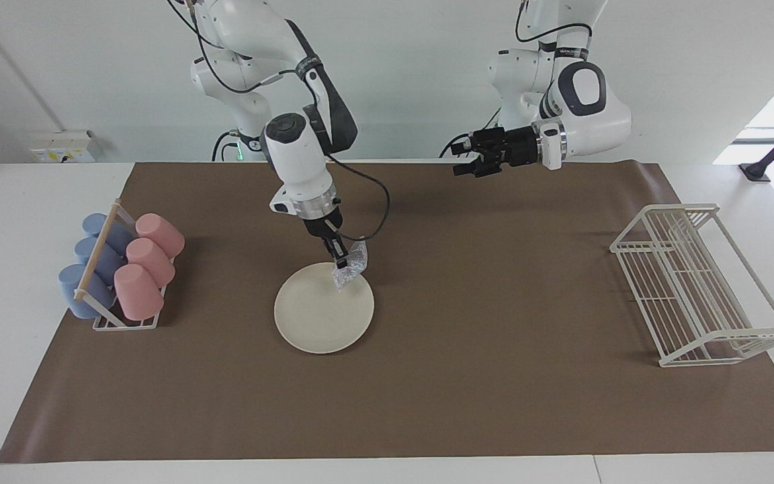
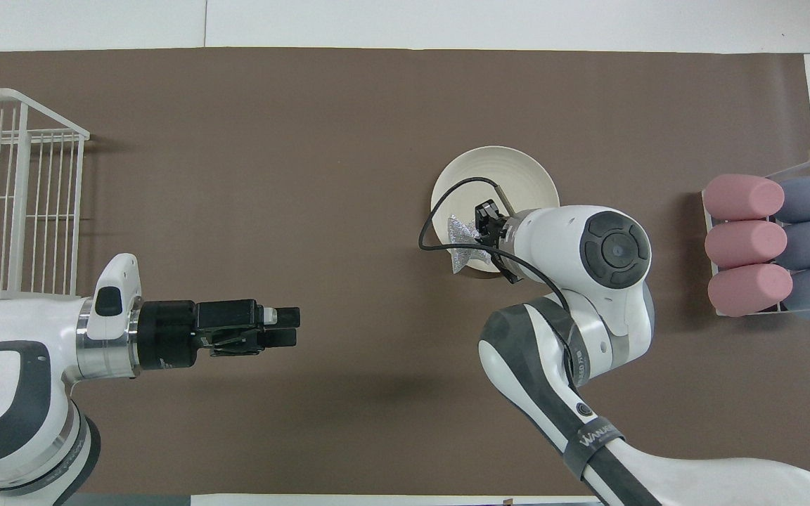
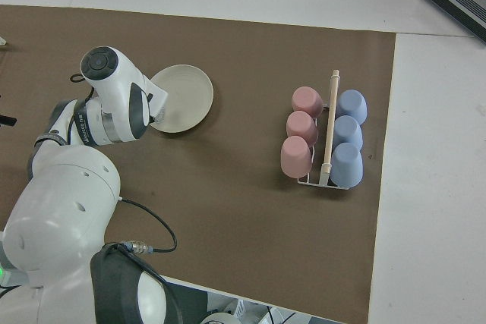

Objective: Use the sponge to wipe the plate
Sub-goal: 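Move the sponge onto the plate while the left gripper draws back, then rub the sponge around the white plate surface with the right gripper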

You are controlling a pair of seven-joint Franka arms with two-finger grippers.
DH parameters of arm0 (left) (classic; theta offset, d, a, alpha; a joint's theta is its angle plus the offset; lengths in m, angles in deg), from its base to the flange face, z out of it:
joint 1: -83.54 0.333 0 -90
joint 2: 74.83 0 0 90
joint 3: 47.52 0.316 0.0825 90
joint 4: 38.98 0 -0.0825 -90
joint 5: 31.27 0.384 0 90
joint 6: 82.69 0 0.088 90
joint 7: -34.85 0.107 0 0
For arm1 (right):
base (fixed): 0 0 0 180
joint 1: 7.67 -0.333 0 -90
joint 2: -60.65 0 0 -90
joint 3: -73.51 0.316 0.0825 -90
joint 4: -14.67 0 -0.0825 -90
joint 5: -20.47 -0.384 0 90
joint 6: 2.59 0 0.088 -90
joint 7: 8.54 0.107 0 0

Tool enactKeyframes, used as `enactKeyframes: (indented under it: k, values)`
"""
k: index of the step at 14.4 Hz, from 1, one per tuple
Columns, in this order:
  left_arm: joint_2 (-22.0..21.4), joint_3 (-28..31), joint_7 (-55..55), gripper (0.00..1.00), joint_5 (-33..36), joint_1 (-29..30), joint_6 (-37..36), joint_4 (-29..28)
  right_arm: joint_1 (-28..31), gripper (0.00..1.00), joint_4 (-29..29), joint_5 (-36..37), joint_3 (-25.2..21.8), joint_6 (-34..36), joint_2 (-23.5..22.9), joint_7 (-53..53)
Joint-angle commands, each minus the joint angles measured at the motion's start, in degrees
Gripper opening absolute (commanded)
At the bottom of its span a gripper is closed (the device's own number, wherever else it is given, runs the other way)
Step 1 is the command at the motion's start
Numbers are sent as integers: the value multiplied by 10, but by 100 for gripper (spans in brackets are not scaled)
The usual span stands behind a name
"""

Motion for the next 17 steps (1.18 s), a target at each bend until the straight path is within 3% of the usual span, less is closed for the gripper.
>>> enactKeyframes:
  k: [1, 5, 10, 13, 17]
  values:
    - [-1, -2, -8, 100, 67, 23, 7, 11, 11, 0, 11, -15, 7, -35, -29, -30]
    - [9, -2, -12, 100, 175, 38, 28, 26, 15, 0, 9, -15, 7, -92, -78, -54]
    - [20, -4, -52, 100, 355, 41, 100, 27, 84, 0, 7, -16, 8, -99, -92, -200]
    - [29, -3, -54, 100, 441, 69, 108, 31, 85, 0, 7, -18, 8, -99, -92, -203]
    - [36, -4, -85, 100, 569, 69, 158, 32, 39, 0, 6, -60, 9, -99, -92, -145]
